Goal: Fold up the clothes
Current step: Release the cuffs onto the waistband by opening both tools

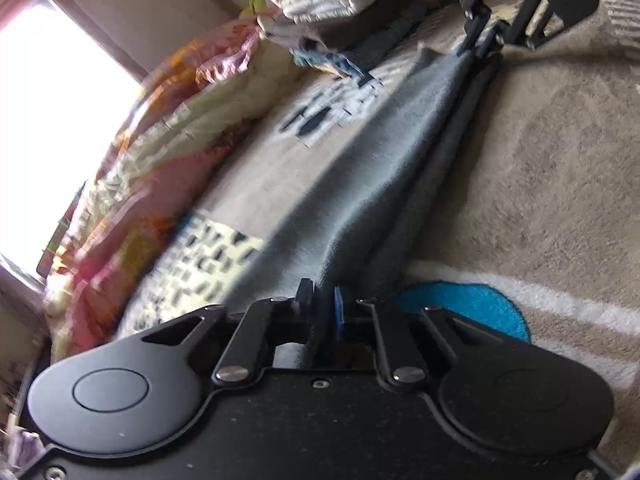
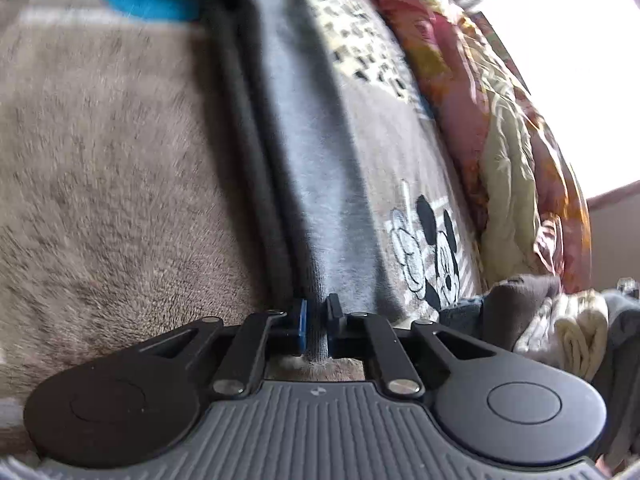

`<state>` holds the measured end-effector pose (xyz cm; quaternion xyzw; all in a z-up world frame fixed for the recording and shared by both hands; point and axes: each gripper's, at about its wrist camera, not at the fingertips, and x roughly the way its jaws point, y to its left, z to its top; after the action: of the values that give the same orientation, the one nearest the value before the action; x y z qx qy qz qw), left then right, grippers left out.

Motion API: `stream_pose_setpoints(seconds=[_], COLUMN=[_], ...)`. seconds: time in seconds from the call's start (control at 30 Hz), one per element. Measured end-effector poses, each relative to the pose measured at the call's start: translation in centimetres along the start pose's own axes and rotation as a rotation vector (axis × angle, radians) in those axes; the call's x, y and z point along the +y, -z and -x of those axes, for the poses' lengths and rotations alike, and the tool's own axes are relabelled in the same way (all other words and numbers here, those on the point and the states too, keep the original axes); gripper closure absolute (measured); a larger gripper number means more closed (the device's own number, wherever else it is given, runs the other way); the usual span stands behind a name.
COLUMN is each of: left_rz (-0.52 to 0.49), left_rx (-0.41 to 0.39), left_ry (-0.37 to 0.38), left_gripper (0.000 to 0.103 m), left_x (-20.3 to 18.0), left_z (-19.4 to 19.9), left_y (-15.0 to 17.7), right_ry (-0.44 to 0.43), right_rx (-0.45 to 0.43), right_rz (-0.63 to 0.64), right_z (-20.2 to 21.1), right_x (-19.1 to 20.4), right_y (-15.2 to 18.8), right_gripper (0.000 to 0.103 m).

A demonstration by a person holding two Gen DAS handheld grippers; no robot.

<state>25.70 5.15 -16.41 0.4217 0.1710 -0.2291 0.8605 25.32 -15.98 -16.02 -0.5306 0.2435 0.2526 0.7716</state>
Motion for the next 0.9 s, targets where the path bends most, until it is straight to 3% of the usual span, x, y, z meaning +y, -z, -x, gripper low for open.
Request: stream_pose_setpoints(seconds=[0.23, 0.37, 0.43, 0.47, 0.5, 0.63, 0.73, 0.83, 0.9], left_rz=[0.008, 0.045, 0.120, 0.180, 0.249, 0.536, 0.685, 0.746, 0.665], left_rx=[0.029, 0.029, 0.001, -0.024, -0.044, -0.087, -0.104, -0.098, -0.028], left_ry=[0.065, 0.150, 0.188, 0.181, 0.162, 0.103, 0.159, 0.218, 0.218], left_gripper=[0.094, 0.089, 0.084, 0.084, 0.084, 0.084, 0.084, 0.084, 0.084], left_x=[-0.4, 1.2, 2.9, 4.1, 5.3, 8.2, 7.4, 5.3, 3.5], left_z=[-0.6, 0.7, 1.8, 2.4, 2.7, 1.7, -0.3, -2.5, -3.9], left_y=[0.6, 0.7, 1.0, 1.3, 1.5, 2.2, 2.4, 1.7, 1.0], right_ry=[-0.050, -0.064, -0.090, -0.119, -0.143, -0.195, -0.256, -0.307, -0.353], right_rx=[0.015, 0.044, 0.053, 0.057, 0.047, -0.053, -0.149, -0.230, -0.223], right_rz=[-0.005, 0.024, 0.044, 0.018, -0.021, -0.275, -0.527, -0.786, -0.915], right_z=[0.0, -0.2, 0.7, 1.3, 2.0, 3.6, 2.4, -0.1, -2.3], right_x=[0.3, 0.4, 0.3, -0.2, -0.7, -3.4, -5.4, -6.5, -6.4], right_y=[0.4, 0.0, -0.1, -0.1, 0.0, -0.3, -1.1, -1.4, -1.3], right_gripper=[0.093, 0.091, 0.090, 0.084, 0.079, 0.078, 0.076, 0.076, 0.076])
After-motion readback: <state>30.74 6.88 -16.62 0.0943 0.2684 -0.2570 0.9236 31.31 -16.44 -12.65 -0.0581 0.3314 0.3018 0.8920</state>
